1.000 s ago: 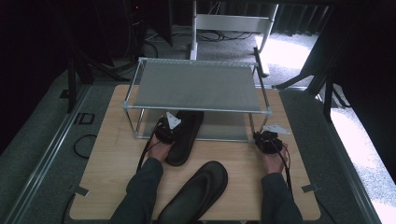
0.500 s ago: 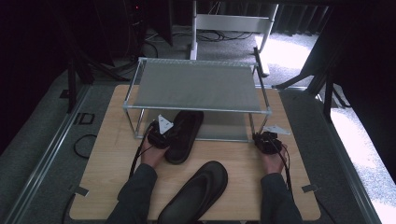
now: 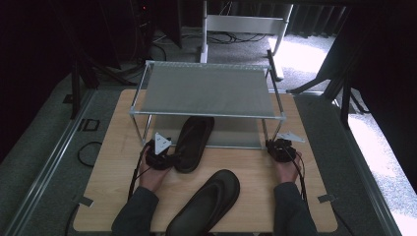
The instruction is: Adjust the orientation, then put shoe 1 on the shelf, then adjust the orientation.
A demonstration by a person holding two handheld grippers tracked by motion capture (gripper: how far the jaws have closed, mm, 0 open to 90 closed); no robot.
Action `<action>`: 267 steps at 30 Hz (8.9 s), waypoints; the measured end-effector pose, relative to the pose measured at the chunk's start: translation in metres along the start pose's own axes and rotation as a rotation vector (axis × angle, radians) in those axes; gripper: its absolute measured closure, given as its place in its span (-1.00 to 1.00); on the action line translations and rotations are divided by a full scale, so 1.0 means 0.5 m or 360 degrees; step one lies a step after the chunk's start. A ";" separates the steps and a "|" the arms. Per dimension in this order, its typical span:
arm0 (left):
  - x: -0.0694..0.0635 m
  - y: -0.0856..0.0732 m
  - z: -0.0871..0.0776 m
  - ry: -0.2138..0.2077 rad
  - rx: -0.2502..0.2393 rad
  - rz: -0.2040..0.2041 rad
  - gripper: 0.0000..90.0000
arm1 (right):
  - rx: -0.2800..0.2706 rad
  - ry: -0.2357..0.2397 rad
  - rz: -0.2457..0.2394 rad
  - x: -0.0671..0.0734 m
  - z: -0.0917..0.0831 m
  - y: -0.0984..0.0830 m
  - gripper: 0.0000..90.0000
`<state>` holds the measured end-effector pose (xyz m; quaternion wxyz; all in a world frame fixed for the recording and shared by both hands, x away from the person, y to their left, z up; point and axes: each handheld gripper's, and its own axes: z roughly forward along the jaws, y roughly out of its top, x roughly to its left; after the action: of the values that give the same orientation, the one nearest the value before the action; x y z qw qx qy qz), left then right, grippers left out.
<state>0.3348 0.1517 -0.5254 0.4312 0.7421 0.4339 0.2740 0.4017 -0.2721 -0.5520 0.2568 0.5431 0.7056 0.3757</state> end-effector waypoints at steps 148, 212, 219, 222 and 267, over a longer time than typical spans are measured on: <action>-0.044 0.024 0.131 -0.0014 0.0227 -0.0100 -0.32 | 0.0063 0.0005 -0.0042 -0.001 0.007 0.010 0.76; 0.029 -0.006 0.134 -0.0104 0.0308 -0.0135 -0.39 | 0.0125 0.0528 -0.0283 0.217 -0.161 -0.094 0.16; 0.029 -0.006 0.133 -0.0103 0.0307 -0.0139 -0.39 | 0.0150 0.0565 -0.0290 0.233 -0.152 -0.097 0.15; 0.029 -0.007 0.133 -0.0103 0.0306 -0.0143 -0.39 | 0.0170 0.0567 -0.0308 0.239 -0.144 -0.098 0.16; 0.031 -0.008 0.132 -0.0109 0.0300 -0.0158 -0.39 | 0.0130 0.0324 -0.0359 0.197 -0.033 -0.023 0.41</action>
<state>0.3920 0.1399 -0.5596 0.3873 0.7658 0.4790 0.1847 0.3549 -0.1833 -0.5472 0.2022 0.4296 0.7991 0.3688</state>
